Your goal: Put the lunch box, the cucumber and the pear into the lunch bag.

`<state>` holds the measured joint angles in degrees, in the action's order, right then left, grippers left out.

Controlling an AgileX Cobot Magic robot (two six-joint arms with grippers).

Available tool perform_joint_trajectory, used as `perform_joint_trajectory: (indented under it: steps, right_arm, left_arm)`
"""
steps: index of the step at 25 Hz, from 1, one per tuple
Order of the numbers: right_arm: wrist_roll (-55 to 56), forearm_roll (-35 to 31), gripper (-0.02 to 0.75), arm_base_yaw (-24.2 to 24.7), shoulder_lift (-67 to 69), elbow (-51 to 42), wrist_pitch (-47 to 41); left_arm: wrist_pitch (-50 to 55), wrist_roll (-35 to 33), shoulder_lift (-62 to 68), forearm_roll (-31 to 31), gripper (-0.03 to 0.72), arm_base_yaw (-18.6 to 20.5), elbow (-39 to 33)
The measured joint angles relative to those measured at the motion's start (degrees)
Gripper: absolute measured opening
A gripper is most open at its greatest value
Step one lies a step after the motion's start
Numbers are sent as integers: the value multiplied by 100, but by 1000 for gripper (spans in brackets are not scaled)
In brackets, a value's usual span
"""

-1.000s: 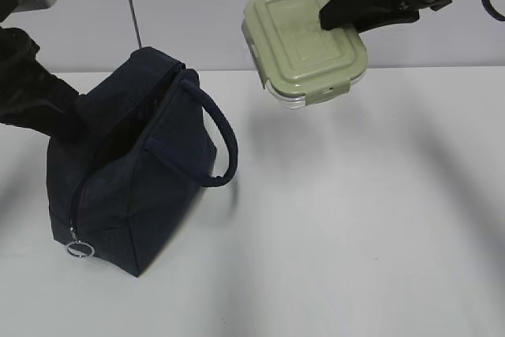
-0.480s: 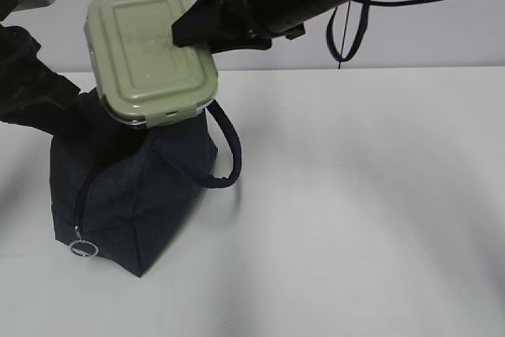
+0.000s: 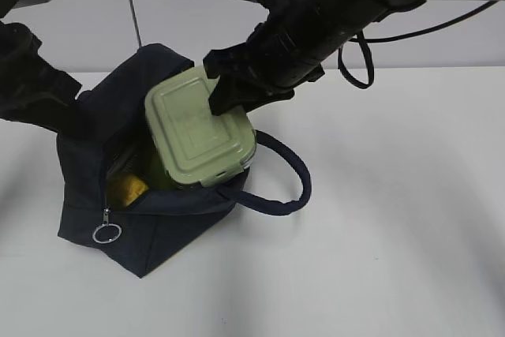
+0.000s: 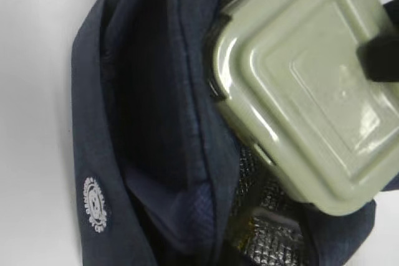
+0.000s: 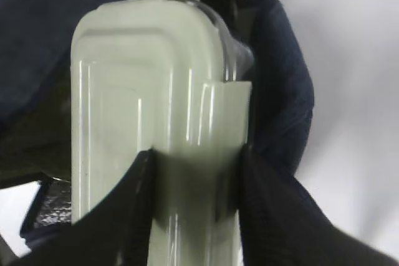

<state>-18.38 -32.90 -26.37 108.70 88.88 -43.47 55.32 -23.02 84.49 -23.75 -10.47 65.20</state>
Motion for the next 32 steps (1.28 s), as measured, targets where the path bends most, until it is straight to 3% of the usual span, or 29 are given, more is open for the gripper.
perform_joint_trajectory:
  steps: [3, 12, 21, 27, 29, 32]
  right_arm:
    - [230, 303, 263, -3, 0, 0, -40]
    - [458, 293, 263, -138, 247, 10, -30]
    - [467, -337, 262, -224, 577, 483, 7]
    - [183, -520, 267, -388, 884, 688, 47]
    - [-3, -533, 320, -413, 882, 688, -8]
    - [-114, -629, 486, -413, 882, 731, -104]
  left_arm:
    - [5, 0, -5, -78, 1, -10, 0]
    - [17, -70, -5, -245, 1, -10, 0]
    - [40, -97, -5, -298, 1, -10, 0]
    - [30, -109, -5, -183, 1, -206, 0]
    - [43, -109, -5, -182, 1, -227, 0]
    - [43, -109, -5, -171, 1, -227, 0]
